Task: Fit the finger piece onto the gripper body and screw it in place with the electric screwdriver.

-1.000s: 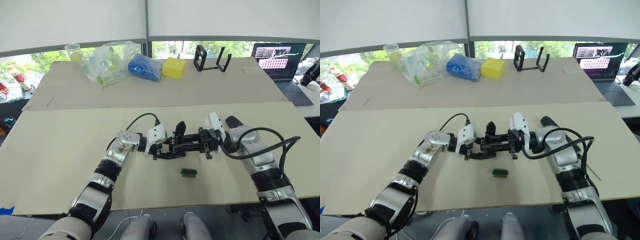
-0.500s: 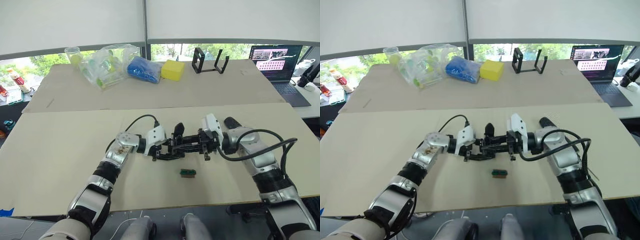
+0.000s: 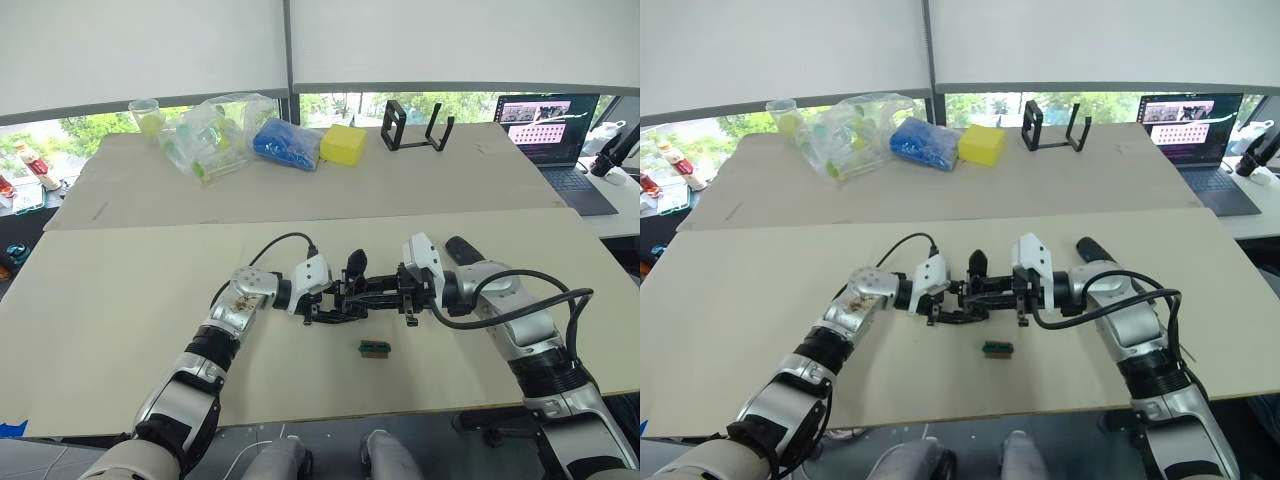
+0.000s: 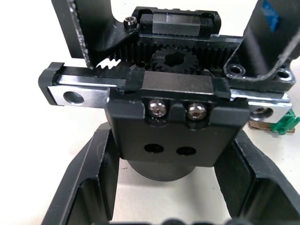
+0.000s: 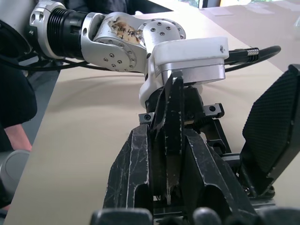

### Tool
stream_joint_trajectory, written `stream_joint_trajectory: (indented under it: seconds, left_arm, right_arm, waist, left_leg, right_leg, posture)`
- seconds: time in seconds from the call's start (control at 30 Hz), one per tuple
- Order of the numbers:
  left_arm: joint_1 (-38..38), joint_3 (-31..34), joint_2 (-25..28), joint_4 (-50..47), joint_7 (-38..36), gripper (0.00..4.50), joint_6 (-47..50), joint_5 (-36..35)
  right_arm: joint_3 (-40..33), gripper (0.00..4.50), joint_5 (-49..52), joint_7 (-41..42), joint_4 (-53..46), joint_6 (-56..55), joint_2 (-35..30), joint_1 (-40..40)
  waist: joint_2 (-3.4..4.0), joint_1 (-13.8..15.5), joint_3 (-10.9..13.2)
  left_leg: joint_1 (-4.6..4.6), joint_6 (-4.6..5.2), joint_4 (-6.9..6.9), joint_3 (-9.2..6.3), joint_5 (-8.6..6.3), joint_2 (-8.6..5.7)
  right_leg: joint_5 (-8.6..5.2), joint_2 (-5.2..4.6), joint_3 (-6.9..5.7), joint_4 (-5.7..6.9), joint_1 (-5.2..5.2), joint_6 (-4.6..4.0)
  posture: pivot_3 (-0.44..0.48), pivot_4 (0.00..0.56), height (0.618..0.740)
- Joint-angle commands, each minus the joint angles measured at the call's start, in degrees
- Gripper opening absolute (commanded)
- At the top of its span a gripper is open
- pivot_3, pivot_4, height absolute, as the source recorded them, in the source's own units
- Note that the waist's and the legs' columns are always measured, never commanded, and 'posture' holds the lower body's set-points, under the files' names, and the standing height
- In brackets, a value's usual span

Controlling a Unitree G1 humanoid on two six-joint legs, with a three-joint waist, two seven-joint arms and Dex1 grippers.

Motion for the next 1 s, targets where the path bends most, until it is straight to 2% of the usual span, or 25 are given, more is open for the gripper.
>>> stream_joint_trajectory:
  seconds: [0.03, 0.27, 0.57, 0.9, 0.93, 1.0]
  left_arm:
    - [-0.6, 1.4, 0.2, -2.2, -0.4, 2.28, 0.5, -1.5]
    - [0.3, 1.7, 0.8, -3.7, -0.4, 2.28, 1.3, -2.0]
    - [0.3, 1.6, 0.7, -3.8, 0.1, 2.28, 1.5, -1.9]
    - [0.0, 1.6, 0.5, -3.1, 0.2, 2.28, 1.0, -1.8]
    - [0.0, 1.5, 0.4, -3.1, 0.2, 2.28, 1.0, -1.8]
    - [-0.1, 1.5, 0.3, -3.0, 0.2, 2.28, 1.0, -1.8]
  right_arm:
    - [5.7, 0.39, -6.2, 0.9, 6.5, 3.3, -1.3, 2.1]
    - [8.2, 0.39, -8.0, 6.7, 10.0, -1.7, -1.7, -0.8]
    - [7.3, 0.39, -6.7, 5.4, 7.8, 1.4, -1.8, 0.4]
    - [5.6, 0.39, -5.2, 3.9, 5.4, -0.3, 0.1, -0.5]
    - [5.6, 1.42, -5.3, 3.9, 4.8, -0.6, 0.3, -0.6]
    - [5.8, 2.04, -5.6, 4.5, 3.5, -1.2, 0.2, -0.5]
  waist:
    - [0.0, 0.0, 0.0]
    - [-0.01, -0.1, 0.0]
    - [-0.01, -0.1, 0.0]
    - [-0.01, -0.1, 0.0]
    - [-0.01, -0.1, 0.0]
    - [0.05, -0.1, 0.0]
  left_leg:
    - [0.0, 0.0, 0.0, 0.0, 0.0, 0.0]
    - [0.1, 0.01, 0.01, 0.01, -0.01, 0.01]
    - [0.08, 0.01, -0.01, 0.0, -0.01, 0.01]
    - [0.08, 0.01, -0.02, 0.01, -0.02, 0.01]
    - [0.07, 0.01, -0.02, 0.01, -0.02, 0.01]
    - [-0.05, 0.01, 0.0, -0.01, -0.02, 0.02]
  right_leg:
    - [0.0, 0.0, 0.0, 0.0, 0.0, 0.0]
    - [0.0, 0.01, 0.01, -0.01, 0.09, 0.0]
    - [0.0, 0.0, 0.01, -0.02, 0.06, 0.0]
    - [0.0, 0.0, 0.01, -0.04, 0.06, 0.0]
    - [0.0, 0.0, 0.01, -0.04, 0.06, 0.0]
    - [0.0, 0.01, 0.0, -0.03, -0.03, 0.0]
  posture:
    - [0.0, 0.15, 0.74]
    - [0.0, 0.15, 0.74]
    - [0.0, 0.15, 0.74]
    - [0.0, 0.15, 0.74]
    - [0.0, 0.15, 0.74]
    - [0.0, 0.15, 0.74]
